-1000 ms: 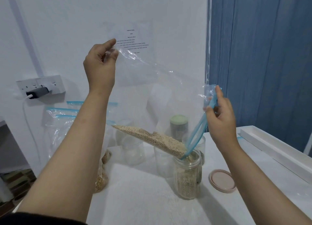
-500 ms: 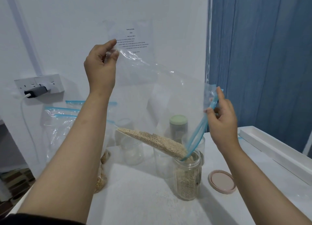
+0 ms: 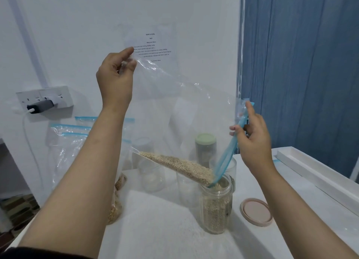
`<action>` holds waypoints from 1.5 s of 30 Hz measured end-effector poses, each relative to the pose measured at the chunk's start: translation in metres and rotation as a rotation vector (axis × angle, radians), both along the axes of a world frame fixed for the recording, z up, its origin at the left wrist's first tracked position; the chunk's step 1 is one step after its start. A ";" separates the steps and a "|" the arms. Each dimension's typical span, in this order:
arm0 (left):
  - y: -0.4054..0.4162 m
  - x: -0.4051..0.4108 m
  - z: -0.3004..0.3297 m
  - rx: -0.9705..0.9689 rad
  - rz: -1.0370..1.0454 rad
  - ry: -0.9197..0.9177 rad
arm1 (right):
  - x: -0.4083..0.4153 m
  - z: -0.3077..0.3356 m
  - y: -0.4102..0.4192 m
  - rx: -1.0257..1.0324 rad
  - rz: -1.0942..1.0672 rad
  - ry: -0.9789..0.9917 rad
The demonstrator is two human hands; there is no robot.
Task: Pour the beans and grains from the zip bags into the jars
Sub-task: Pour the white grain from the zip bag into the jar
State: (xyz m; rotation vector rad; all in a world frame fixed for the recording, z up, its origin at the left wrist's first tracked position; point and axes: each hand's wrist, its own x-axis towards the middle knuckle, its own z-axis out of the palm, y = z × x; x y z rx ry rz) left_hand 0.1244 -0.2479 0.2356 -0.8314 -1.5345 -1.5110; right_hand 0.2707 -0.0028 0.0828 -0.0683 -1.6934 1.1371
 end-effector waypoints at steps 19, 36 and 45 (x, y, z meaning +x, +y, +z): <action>0.002 -0.008 -0.003 -0.017 0.035 0.009 | -0.006 0.003 0.002 0.000 0.016 -0.009; 0.002 -0.008 -0.002 -0.053 0.022 0.014 | -0.004 0.003 0.008 0.095 -0.042 -0.063; 0.002 -0.014 -0.001 -0.268 0.073 0.169 | -0.003 -0.001 0.007 0.059 -0.032 -0.050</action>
